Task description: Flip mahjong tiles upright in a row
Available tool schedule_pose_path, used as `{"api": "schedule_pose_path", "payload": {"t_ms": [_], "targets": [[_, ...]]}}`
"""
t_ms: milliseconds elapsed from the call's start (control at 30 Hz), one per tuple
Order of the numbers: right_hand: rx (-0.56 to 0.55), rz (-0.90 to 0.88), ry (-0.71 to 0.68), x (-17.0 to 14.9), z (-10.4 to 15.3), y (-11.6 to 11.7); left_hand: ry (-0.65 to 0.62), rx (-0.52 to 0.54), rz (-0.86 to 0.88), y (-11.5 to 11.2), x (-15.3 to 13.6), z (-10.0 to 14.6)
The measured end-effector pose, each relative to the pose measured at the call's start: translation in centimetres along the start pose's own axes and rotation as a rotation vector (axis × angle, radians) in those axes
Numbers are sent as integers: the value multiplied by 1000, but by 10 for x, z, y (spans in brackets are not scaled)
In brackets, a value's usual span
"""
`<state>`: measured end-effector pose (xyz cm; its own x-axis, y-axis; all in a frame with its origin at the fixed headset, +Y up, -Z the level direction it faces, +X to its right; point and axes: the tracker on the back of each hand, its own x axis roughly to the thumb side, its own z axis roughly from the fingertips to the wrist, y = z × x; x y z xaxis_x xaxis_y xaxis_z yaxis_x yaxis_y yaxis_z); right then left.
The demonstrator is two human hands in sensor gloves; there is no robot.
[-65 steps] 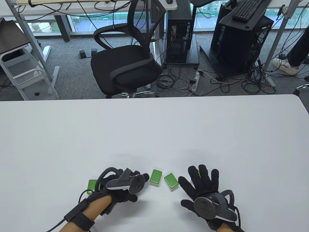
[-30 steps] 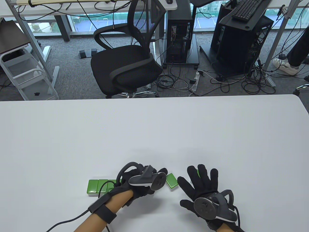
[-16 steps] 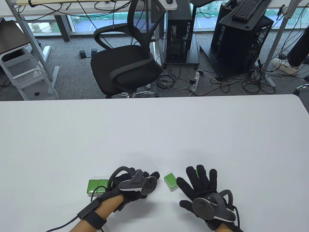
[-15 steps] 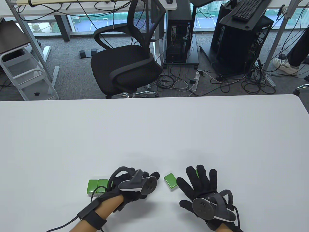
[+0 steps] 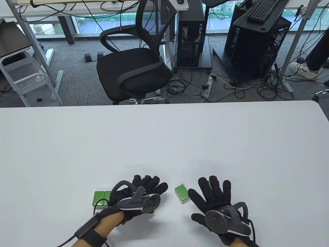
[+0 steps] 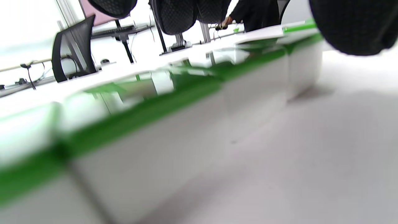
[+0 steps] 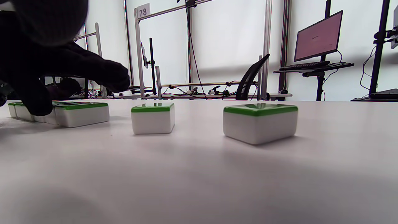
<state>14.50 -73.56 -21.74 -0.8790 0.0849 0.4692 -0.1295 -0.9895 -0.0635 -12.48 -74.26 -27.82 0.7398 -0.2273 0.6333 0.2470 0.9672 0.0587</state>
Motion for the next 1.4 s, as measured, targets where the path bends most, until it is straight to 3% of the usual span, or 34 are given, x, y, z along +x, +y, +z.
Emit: {"api": "schedule_pose_path", "payload": {"t_ms": [167,400,733,967,1167,1400], "targets": [[7,2,2,0,0,0,36,107,8,6,-16,35],[17,0,16,-2,0,0,149,131,13,9,-54,79],[50,-10,45,-6,-1,5,332,200,170,1,-104,140],[111,6,64,-5,-3,12,383,238,263,-15,-122,161],[168,-27,59,0,-11,15,385,237,249,-15,-124,162],[342,69,20,19,-49,16,377,238,230,-13,-121,163]]}}
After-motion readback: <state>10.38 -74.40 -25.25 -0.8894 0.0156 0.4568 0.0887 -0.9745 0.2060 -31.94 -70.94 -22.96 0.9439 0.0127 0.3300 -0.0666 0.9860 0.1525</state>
